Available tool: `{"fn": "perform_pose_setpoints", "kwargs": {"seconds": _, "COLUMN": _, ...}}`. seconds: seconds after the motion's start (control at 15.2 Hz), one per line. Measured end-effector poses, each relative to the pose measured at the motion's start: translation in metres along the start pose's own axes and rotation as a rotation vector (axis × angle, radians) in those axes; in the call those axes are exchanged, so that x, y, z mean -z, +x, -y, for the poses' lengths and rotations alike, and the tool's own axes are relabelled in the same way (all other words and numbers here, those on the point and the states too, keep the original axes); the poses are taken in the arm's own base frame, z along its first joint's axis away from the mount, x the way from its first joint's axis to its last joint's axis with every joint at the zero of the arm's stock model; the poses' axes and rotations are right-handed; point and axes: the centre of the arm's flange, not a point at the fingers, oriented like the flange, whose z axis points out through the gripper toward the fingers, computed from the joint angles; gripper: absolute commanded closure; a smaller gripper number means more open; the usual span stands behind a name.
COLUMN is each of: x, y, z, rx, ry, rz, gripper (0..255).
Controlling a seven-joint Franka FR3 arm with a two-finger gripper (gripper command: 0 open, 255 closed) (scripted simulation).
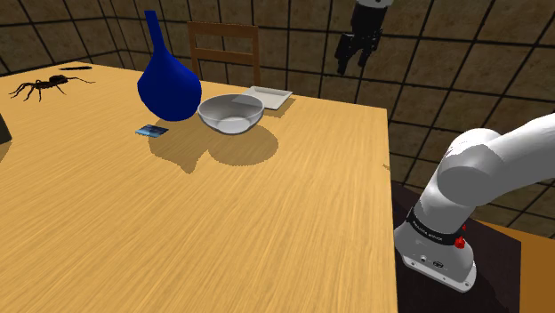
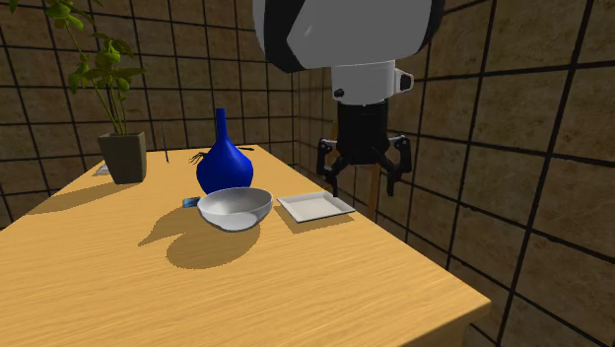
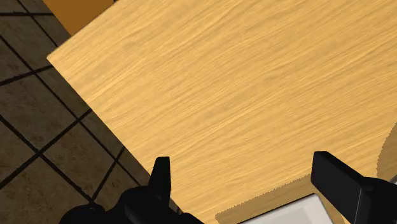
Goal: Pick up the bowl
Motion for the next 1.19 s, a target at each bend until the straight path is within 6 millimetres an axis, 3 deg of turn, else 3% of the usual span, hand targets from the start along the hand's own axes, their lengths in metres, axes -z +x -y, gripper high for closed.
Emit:
{"fn": "perform_pose_setpoints", "kwargs": {"seconds": 0.2, "x": -0.006, "y": 0.009, "z": 0.009, "rx": -0.002, "ry": 0.014, "rz": 0.005, "gripper": 0}}
{"fn": "perform_pose_setpoints", "kwargs": {"seconds": 1.19, "x": -0.066, "y": 0.129, "z": 0.133, "rx": -0.027, "ry": 0.182, "rz": 0.073, "gripper": 0}}
